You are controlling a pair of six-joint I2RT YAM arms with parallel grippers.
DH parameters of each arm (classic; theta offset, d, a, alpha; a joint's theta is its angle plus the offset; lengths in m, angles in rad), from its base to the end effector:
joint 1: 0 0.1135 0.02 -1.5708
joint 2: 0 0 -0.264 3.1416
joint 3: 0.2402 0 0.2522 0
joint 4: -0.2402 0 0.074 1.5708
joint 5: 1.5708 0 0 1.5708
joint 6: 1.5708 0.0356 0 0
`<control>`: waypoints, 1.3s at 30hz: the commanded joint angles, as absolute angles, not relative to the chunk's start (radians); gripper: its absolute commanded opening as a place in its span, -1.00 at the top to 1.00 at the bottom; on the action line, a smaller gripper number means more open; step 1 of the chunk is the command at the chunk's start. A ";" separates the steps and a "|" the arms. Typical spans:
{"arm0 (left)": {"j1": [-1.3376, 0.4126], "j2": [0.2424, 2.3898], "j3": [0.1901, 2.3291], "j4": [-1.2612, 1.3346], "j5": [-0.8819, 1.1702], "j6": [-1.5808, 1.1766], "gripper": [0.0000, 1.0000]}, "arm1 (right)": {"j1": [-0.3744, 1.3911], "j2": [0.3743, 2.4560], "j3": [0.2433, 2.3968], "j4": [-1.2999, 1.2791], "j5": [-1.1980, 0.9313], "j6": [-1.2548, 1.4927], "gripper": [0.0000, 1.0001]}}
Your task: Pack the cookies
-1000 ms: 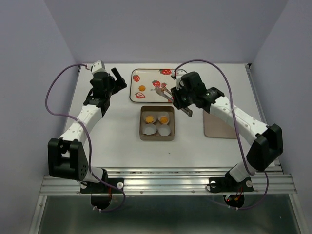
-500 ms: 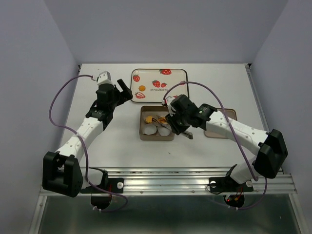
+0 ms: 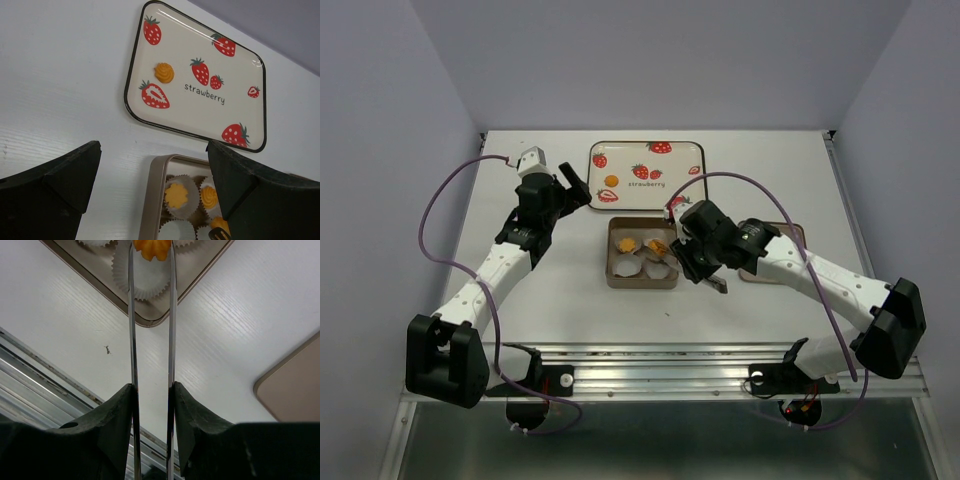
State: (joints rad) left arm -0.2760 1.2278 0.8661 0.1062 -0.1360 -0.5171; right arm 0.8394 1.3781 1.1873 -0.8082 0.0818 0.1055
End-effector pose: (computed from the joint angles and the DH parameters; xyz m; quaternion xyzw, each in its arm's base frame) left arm 0.2777 -0.0736 0.3039 -0.1362 0.7789 -0.1859 0.5833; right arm 0.1896 0.2069 0.2930 -0.3331 0.8989 0.0933 0.2688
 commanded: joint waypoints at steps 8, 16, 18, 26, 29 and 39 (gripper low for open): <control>-0.287 1.207 0.899 0.112 -0.170 -0.509 -0.98 | 0.847 1.344 1.166 -0.836 0.071 0.091 0.39; -0.287 1.204 0.890 0.110 -0.175 -0.509 -0.98 | 0.847 1.358 1.169 -0.810 0.081 0.089 0.14; -0.287 1.198 0.887 0.110 -0.178 -0.508 -0.98 | 0.847 1.365 1.177 -0.815 0.086 0.091 0.04; -0.287 1.190 0.891 0.109 -0.193 -0.500 -0.98 | 0.847 1.347 1.196 -0.831 0.084 0.090 -0.04; -0.285 1.193 0.896 0.107 -0.189 -0.500 -0.98 | 0.847 1.333 1.215 -0.825 0.086 0.094 -0.03; -0.287 1.207 0.923 0.104 -0.198 -0.486 -0.98 | 0.847 1.328 1.305 -0.793 0.097 0.063 -0.01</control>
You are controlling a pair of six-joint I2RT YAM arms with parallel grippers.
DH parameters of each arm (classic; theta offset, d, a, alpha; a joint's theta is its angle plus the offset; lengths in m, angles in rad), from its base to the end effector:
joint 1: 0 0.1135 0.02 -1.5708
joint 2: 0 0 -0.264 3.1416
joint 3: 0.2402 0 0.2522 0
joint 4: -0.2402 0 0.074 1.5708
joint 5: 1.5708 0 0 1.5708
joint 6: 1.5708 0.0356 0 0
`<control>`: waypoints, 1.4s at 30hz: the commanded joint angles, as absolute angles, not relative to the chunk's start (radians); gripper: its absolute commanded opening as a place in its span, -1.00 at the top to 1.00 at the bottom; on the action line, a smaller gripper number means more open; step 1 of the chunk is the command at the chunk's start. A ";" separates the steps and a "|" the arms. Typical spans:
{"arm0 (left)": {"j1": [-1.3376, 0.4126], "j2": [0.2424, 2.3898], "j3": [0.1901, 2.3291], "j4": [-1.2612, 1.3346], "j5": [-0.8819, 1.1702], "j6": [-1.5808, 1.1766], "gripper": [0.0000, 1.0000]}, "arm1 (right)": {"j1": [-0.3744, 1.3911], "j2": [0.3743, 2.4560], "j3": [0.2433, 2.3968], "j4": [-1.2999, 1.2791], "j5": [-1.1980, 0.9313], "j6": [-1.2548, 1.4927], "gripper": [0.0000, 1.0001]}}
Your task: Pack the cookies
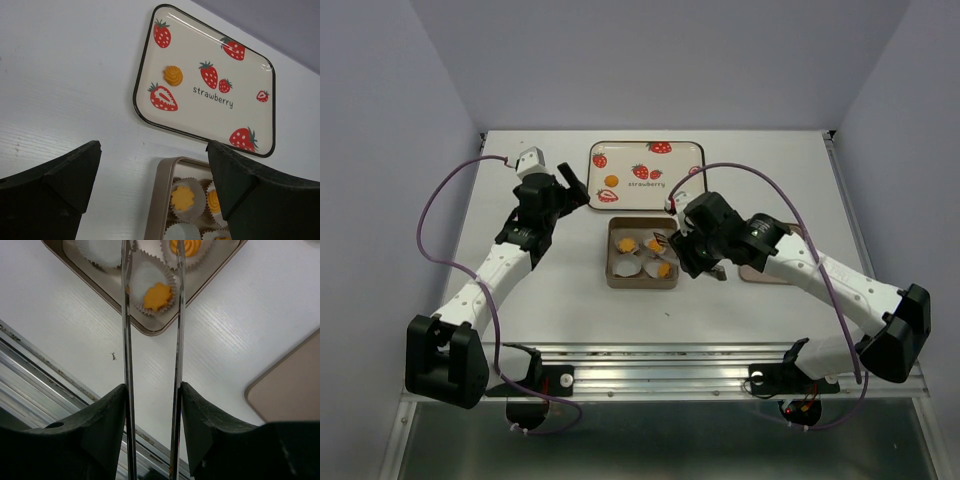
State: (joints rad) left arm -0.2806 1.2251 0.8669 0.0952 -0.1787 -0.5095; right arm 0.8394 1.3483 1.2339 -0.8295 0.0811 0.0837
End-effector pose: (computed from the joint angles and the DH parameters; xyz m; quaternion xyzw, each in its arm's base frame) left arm 0.2768 -0.0732 0.3038 -0.1442 0.7792 -0.1678 0.5865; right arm 0.1866 0.2036 0.3140 -0.3390 0.8881 0.1027 0.2930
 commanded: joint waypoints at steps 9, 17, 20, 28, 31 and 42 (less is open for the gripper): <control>-0.278 1.252 0.977 0.086 -0.238 -0.474 -0.98 | 0.847 1.423 1.431 -0.577 0.164 0.014 0.03; -0.233 1.249 0.977 0.092 -0.238 -0.497 -0.98 | 0.724 1.811 1.716 -0.451 0.104 -0.101 0.00; -0.226 1.226 0.963 0.094 -0.245 -0.499 -0.98 | 0.704 1.949 1.877 -0.453 0.103 -0.110 -0.05; -0.222 1.204 0.946 0.089 -0.255 -0.499 -0.98 | 0.683 2.170 2.068 -0.474 0.049 -0.132 -0.14; -0.222 1.204 0.945 0.090 -0.258 -0.502 -0.98 | 0.683 2.209 2.095 -0.480 0.041 -0.138 -0.15; -0.219 1.207 0.946 0.089 -0.268 -0.506 -0.98 | 0.683 2.295 2.144 -0.523 0.095 -0.155 -0.23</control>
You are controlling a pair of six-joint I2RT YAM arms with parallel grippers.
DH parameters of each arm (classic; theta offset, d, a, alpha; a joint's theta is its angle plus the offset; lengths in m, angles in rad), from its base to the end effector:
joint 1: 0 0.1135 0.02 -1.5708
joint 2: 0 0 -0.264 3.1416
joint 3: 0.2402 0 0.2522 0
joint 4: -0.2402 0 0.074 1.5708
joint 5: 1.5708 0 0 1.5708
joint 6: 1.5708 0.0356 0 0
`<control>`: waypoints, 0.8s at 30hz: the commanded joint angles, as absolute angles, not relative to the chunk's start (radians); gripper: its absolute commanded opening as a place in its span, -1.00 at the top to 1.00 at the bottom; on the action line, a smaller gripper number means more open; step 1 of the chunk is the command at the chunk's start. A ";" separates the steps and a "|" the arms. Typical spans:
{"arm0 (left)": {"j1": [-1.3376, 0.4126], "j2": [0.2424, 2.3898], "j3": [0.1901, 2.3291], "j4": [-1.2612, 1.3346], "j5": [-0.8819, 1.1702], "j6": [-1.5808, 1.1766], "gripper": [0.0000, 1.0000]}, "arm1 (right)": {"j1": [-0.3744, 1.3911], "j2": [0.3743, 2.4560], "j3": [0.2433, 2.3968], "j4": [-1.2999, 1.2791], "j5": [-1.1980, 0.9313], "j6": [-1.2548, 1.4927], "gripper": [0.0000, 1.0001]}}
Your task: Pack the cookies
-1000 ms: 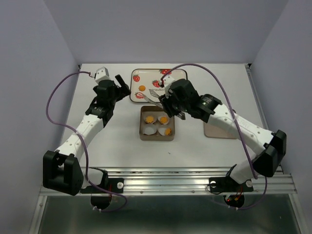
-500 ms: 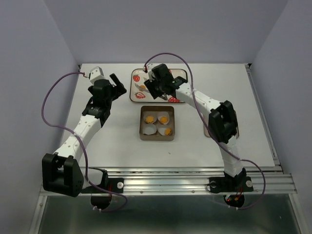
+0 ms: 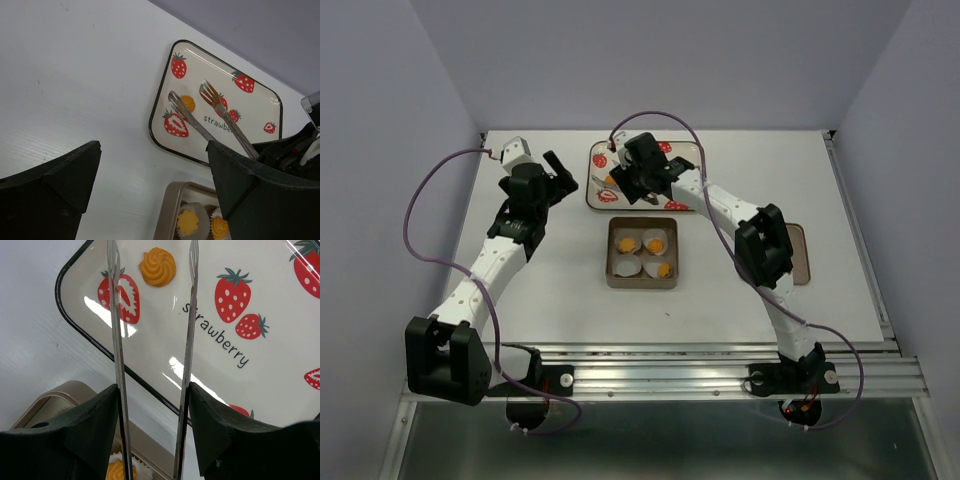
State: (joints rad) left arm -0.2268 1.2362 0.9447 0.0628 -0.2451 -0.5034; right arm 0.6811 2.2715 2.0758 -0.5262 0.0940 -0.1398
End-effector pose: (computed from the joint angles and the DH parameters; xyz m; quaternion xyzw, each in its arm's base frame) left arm 0.2854 -0.0570 0.3253 -0.1824 0.7594 -0.1309 0.6107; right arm 0.4094 0.3275 0.2542 -0.3455 0.8424 0.0687 0.4078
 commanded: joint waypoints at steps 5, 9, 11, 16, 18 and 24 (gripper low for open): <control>-0.218 1.212 0.950 0.086 -0.273 -0.506 -0.98 | 0.673 2.318 2.146 -0.532 0.084 -0.140 -0.22; -0.216 1.209 0.950 0.081 -0.276 -0.508 -0.98 | 0.664 2.324 2.151 -0.537 0.069 -0.121 -0.22; -0.216 1.209 0.948 0.081 -0.278 -0.508 -0.98 | 0.664 2.324 2.152 -0.543 0.061 -0.115 -0.18; -0.215 1.206 0.950 0.081 -0.281 -0.509 -0.98 | 0.655 2.310 2.138 -0.563 0.060 -0.089 -0.13; -0.215 1.206 0.948 0.080 -0.278 -0.511 -0.98 | 0.655 2.303 2.120 -0.563 0.057 -0.086 -0.13; -0.215 1.201 0.946 0.080 -0.276 -0.517 -0.98 | 0.646 2.292 2.111 -0.568 0.055 -0.055 -0.13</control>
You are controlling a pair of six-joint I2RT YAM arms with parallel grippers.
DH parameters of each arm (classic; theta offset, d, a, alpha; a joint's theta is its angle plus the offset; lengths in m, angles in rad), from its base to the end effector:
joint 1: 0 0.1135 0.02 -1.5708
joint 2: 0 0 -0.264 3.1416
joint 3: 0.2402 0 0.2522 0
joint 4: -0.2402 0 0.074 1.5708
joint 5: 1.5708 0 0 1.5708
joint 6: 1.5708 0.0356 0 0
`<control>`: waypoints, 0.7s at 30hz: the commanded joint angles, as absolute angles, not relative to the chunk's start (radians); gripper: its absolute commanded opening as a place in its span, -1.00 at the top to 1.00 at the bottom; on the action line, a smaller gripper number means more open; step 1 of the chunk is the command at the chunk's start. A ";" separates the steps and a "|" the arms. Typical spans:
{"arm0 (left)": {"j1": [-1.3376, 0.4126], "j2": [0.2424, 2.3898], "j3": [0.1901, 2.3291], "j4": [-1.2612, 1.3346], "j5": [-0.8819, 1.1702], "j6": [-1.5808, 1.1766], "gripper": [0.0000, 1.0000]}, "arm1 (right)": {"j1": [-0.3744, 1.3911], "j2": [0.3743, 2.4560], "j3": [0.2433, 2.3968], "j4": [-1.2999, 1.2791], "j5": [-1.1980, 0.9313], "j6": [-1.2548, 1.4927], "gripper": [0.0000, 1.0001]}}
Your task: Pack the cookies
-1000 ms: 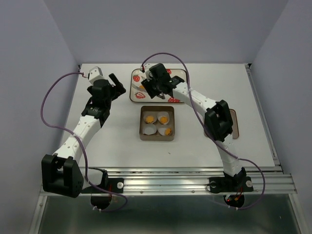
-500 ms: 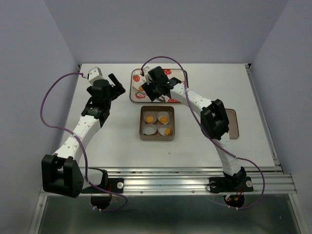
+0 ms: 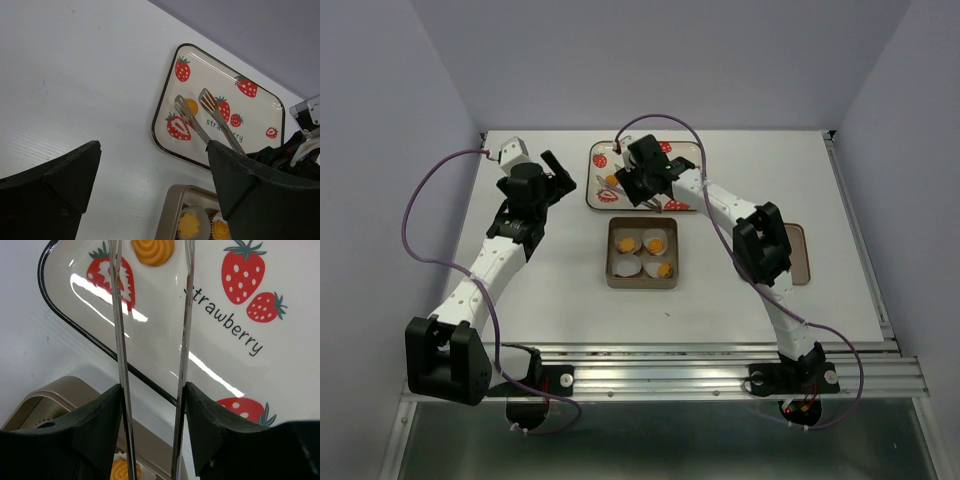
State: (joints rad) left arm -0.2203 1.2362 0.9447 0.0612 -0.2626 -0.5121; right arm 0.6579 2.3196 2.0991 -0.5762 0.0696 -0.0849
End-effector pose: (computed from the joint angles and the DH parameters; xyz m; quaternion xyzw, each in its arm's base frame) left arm 0.2857 -0.0545 0.3252 -0.1934 0.7568 -0.1247 0.6117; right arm 0.4197 0.3212 0.2335 -0.3236 0.8671 0.0757 0.3710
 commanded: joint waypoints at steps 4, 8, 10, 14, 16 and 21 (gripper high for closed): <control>-0.215 1.201 0.946 0.078 -0.276 -0.520 -0.98 | 0.635 2.292 2.118 -0.568 0.022 -0.045 -0.06; -0.215 1.198 0.948 0.078 -0.278 -0.520 -0.98 | 0.635 2.298 2.126 -0.569 -0.024 -0.035 0.11; -0.215 1.198 0.950 0.078 -0.279 -0.520 -0.98 | 0.635 2.295 2.128 -0.577 -0.035 -0.035 0.16; -0.215 1.198 0.951 0.080 -0.278 -0.520 -0.98 | 0.635 2.273 2.111 -0.575 -0.037 -0.029 0.25; -0.215 1.200 0.951 0.078 -0.278 -0.522 -0.98 | 0.635 2.266 2.111 -0.577 -0.026 -0.029 0.31; -0.215 1.189 0.953 0.078 -0.281 -0.526 -0.98 | 0.635 2.198 2.118 -0.554 -0.011 -0.064 0.35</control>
